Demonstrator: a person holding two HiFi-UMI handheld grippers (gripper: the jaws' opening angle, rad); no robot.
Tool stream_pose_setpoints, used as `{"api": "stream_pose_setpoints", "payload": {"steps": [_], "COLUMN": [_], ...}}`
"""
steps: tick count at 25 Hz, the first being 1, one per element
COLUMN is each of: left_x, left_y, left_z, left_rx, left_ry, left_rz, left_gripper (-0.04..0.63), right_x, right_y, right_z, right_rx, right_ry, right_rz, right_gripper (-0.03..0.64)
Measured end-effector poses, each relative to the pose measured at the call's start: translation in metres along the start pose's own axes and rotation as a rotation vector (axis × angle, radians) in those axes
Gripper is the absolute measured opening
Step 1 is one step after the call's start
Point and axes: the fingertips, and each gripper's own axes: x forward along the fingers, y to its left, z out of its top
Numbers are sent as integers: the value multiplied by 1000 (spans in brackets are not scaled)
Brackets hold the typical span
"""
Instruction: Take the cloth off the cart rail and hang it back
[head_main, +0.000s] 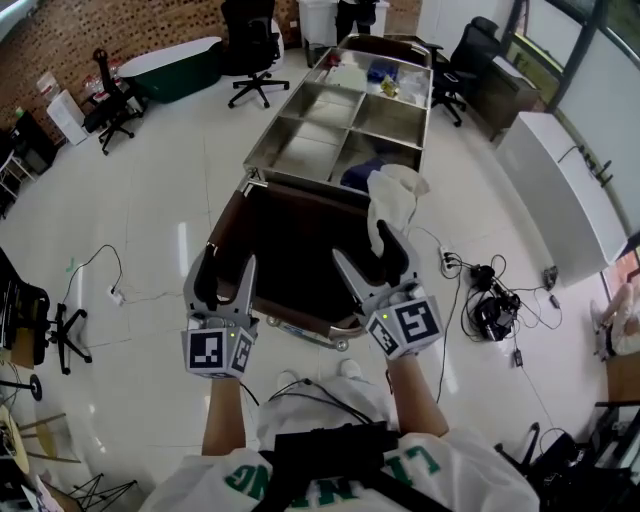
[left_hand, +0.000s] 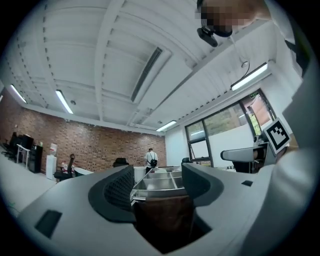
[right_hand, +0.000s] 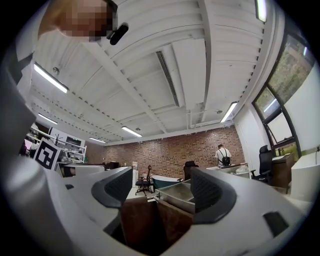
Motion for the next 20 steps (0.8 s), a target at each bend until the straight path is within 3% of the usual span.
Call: {"api": "stream_pose_setpoints", "payload": {"steps": [5,20], "left_x": [-11,-11], "left_y": [16,8], "left_z": [0,5], "left_rx": [12,5], "left_ry": [21,11], "left_rz": [45,15], "left_gripper": [288,288], "right_x": [8,8], "right_y": [18,30], "right_z": [-7,-6], "right_rx": [-41,-49], "right_ry": [26,27], "right_rz": [17,32], "right_gripper": [354,353]}}
